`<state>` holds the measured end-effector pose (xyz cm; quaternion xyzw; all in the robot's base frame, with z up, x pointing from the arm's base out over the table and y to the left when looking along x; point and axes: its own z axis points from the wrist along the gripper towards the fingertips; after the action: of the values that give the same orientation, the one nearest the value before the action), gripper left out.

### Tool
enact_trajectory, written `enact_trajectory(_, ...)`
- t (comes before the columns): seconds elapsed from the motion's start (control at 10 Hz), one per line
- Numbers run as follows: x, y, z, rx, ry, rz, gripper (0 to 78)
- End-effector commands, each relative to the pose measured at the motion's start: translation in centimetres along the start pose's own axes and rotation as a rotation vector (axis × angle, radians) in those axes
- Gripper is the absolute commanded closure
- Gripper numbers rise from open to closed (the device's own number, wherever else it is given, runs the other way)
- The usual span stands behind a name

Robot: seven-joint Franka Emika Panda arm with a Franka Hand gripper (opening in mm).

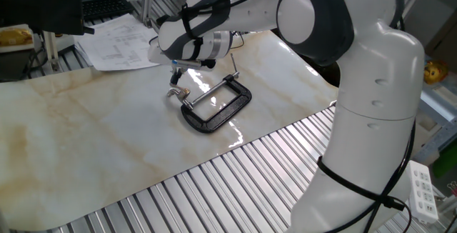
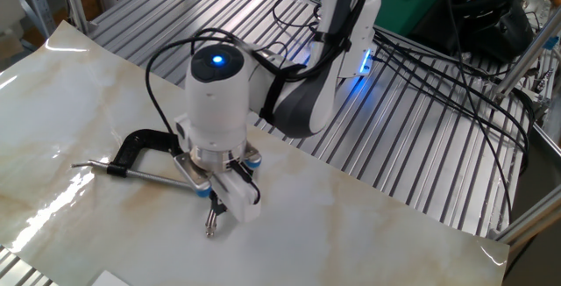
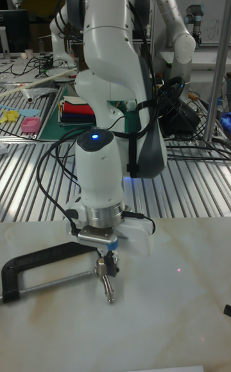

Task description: Turn on the water tap

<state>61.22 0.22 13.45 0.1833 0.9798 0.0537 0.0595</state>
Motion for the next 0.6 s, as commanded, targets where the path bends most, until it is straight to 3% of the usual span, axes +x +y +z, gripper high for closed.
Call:
enact_trajectory(0.1,0.8,0.4,0.0,-0.006,-0.014,0.015,77.6)
enact_trajectory(0.6,2.1,0.7,0.2,-0.018,-0.015,0.03,77.6)
